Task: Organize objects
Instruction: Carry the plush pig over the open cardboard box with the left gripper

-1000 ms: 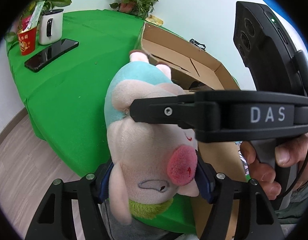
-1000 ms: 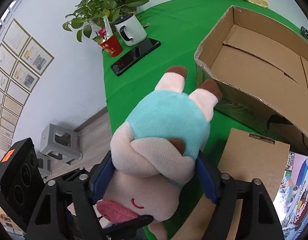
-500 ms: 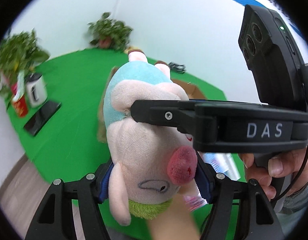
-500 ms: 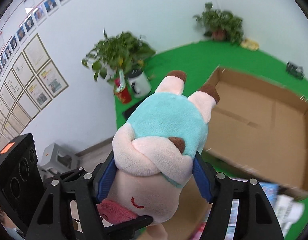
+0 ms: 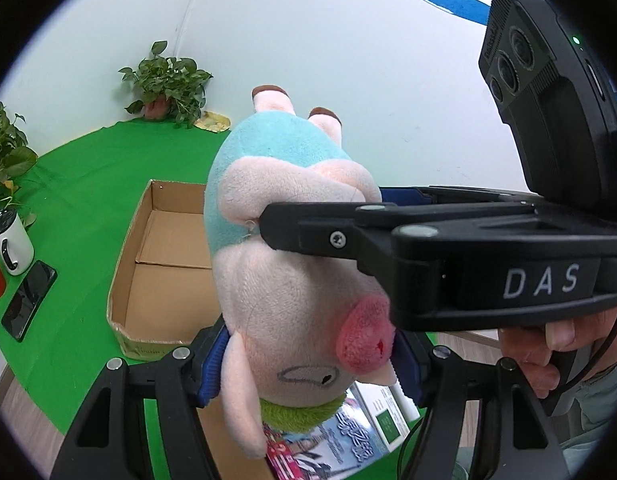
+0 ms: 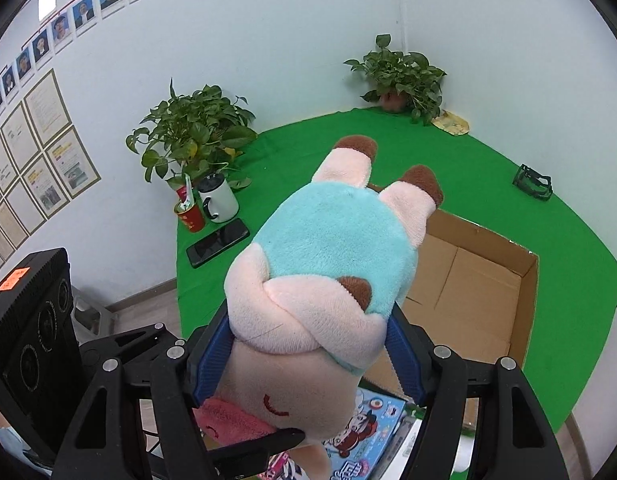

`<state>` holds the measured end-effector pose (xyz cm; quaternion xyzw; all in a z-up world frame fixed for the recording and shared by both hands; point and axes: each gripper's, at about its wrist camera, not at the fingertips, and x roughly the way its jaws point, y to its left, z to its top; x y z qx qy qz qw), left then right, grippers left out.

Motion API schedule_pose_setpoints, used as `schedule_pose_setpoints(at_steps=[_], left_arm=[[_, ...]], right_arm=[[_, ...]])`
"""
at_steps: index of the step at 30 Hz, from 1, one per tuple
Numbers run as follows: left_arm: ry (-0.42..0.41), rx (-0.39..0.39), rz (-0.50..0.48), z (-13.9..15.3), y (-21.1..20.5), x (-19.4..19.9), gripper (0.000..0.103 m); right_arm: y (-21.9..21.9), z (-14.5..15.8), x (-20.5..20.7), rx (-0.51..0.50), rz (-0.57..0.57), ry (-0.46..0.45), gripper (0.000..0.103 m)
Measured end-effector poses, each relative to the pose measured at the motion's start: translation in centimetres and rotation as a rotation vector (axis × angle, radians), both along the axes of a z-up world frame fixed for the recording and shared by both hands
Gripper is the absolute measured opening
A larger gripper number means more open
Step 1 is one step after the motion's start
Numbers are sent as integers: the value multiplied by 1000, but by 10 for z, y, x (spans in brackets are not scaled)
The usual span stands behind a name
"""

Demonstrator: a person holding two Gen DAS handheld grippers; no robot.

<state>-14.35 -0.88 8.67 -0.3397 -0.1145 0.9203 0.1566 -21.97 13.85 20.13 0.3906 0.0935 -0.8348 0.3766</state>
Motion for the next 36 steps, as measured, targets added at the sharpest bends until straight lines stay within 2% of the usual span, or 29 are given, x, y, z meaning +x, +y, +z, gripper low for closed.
schedule_pose_setpoints(at_steps=[3,9,14,20,30,36], left_arm=[[-18,-1,3,-3,-3,-1,69],[-69,-12,15,-27,-33,-7,68],[-129,13,29,-57,-70,-24,68],[-162,45,37,-77,-103,-56,68],[-200,125,26,-98,-130,-113,68],[-281,135,35,-130,-135,-139,68]], right_arm=[[-13,-7,-20,-2,2,-16,68],[-58,-44,-44,-16,17,-85,68],[-102,-83,-57,2,23,-161,68],[-139,-112,-80,28,19,-192,68],[-172,-138,-154,41,-3,-251,68],[-184,-180,-191,72,-9,-320,68]])
